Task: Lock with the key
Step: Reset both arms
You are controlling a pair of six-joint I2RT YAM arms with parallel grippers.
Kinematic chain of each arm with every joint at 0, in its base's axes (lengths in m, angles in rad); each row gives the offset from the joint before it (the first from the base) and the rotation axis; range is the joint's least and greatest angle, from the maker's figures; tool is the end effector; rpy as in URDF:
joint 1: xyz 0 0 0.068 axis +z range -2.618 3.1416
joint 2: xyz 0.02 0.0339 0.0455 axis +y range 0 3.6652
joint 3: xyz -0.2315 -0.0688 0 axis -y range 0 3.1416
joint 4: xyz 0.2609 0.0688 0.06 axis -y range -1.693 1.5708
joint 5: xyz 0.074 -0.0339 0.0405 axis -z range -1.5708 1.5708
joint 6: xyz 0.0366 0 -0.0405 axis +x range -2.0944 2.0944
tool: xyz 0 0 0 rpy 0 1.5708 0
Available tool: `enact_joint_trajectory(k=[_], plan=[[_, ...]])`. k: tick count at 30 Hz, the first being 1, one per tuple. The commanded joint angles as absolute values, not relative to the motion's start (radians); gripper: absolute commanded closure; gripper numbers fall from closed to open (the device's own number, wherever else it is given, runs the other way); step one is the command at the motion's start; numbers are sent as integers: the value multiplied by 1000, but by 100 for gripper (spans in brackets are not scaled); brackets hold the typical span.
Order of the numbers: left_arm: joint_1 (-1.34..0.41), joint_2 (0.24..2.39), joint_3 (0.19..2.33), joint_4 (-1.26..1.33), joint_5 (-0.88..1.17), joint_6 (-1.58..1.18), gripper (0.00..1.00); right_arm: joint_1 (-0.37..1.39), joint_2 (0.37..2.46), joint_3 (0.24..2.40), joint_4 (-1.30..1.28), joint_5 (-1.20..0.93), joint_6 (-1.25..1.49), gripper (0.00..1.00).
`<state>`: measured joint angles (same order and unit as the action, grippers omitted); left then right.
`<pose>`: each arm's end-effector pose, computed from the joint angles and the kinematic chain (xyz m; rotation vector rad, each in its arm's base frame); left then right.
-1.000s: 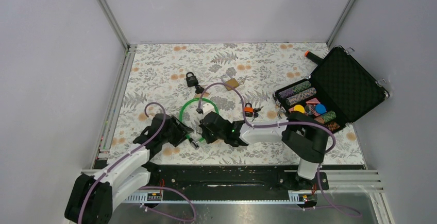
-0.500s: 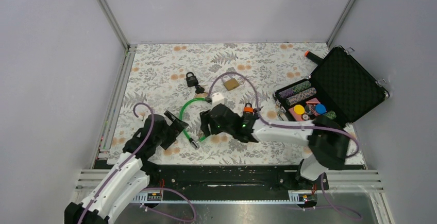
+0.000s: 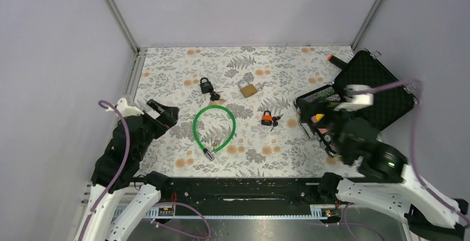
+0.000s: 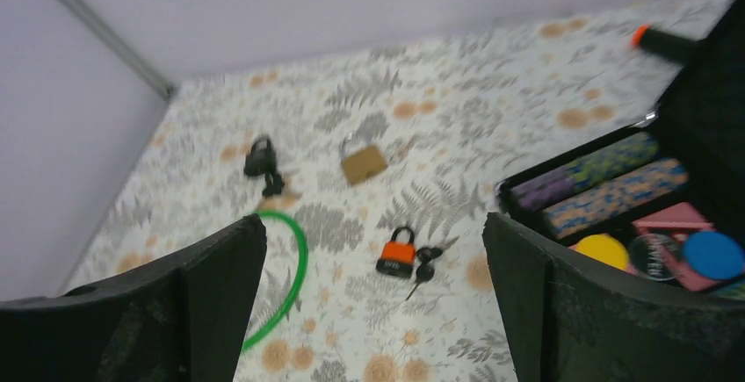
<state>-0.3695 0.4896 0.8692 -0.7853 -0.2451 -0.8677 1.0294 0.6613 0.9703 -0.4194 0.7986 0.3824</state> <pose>0.1304 -0.0410 0.3316 -0.6506 1.8991 -0.5636 0.1083 0.1292 0.3812 0.0627 1.6621 0.4040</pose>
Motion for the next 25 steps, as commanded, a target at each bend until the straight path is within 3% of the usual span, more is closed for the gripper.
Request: enact_joint_trajectory(k=[1, 9, 25], plan=[[-368, 435, 968, -890, -399, -700, 1, 1030, 497, 1113, -643, 1017, 324, 0], [-368, 312, 1046, -902, -449, -595, 1, 1029, 288, 1153, -600, 1139, 131, 1], [-368, 254, 1041, -954, -500, -590, 1, 1030, 271, 1138, -575, 1163, 98, 0]])
